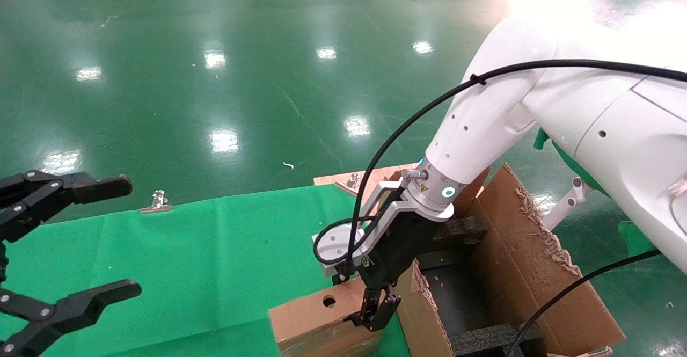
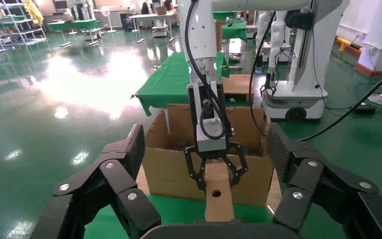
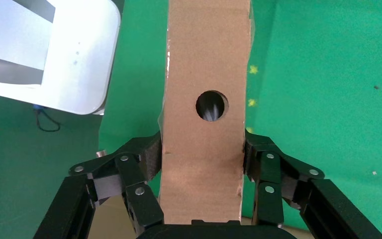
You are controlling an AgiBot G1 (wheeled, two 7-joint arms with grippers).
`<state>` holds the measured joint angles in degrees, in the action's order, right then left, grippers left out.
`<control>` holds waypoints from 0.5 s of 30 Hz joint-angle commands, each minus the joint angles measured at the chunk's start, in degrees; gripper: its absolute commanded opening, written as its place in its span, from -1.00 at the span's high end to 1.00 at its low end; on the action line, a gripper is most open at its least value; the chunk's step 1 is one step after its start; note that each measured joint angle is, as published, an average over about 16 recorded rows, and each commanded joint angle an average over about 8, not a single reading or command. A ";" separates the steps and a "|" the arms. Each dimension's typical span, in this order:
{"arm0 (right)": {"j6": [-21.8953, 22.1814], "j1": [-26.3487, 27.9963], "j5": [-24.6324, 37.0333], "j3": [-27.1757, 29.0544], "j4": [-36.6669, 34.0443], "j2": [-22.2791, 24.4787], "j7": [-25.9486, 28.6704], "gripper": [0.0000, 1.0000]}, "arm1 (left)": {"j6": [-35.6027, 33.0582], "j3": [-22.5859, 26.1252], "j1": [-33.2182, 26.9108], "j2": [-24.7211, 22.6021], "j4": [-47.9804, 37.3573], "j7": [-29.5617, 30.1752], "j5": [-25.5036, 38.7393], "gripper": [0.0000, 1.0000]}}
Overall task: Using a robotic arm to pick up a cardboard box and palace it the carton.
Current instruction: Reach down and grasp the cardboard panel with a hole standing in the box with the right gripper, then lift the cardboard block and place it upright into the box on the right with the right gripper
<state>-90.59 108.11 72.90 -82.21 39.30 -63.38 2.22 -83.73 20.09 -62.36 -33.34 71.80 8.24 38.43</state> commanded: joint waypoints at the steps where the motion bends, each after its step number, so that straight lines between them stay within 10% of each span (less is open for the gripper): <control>1: 0.10 -0.22 0.10 -0.04 0.06 -0.09 0.00 1.00 | 0.00 0.00 0.00 0.00 0.00 0.00 0.00 -1.00; 15: -0.31 15.84 -5.42 0.50 -0.17 6.41 1.67 1.00 | 0.00 0.01 0.00 0.00 0.00 0.00 0.00 -1.00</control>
<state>-90.87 123.72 67.47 -81.96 39.23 -57.01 3.84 -83.73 20.10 -62.37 -33.34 71.80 8.23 38.42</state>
